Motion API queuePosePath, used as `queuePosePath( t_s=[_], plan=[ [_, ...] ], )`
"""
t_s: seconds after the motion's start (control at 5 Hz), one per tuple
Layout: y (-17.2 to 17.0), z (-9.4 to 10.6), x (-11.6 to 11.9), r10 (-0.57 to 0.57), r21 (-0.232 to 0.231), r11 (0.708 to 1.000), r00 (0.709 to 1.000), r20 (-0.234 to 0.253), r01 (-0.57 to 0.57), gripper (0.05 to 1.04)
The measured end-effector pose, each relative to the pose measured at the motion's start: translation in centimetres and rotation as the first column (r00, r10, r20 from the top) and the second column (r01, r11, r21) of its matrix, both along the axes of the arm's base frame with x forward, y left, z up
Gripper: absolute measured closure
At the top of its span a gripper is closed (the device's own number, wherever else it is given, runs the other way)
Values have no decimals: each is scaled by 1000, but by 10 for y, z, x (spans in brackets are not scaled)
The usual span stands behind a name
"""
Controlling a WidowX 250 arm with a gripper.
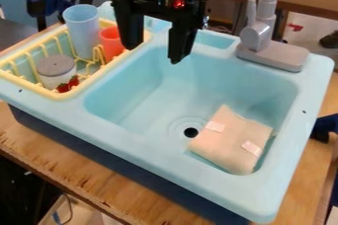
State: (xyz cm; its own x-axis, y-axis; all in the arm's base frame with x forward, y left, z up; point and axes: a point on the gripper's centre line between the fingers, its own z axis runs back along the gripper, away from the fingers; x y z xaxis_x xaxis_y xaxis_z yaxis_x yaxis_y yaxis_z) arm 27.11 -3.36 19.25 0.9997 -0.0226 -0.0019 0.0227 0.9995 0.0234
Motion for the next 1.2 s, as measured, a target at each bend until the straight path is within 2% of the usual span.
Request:
queuePosePath(
  t_s=[0.2, 0.4, 0.6, 0.8, 1.2],
  plan=[
    [1, -8, -1, -1, 4, 1000, 1000, -29, 2, 83],
    [14, -12, -3, -3, -28, 1000, 999, -45, 2, 83],
    [35, -4, -13, -26, -78, 997, 1000, -12, 25, 83],
    [44, -7, -22, -56, -70, 996, 998, 11, 56, 83],
    [55, -22, -23, -77, -32, 996, 997, 4, 77, 83]
  ],
)
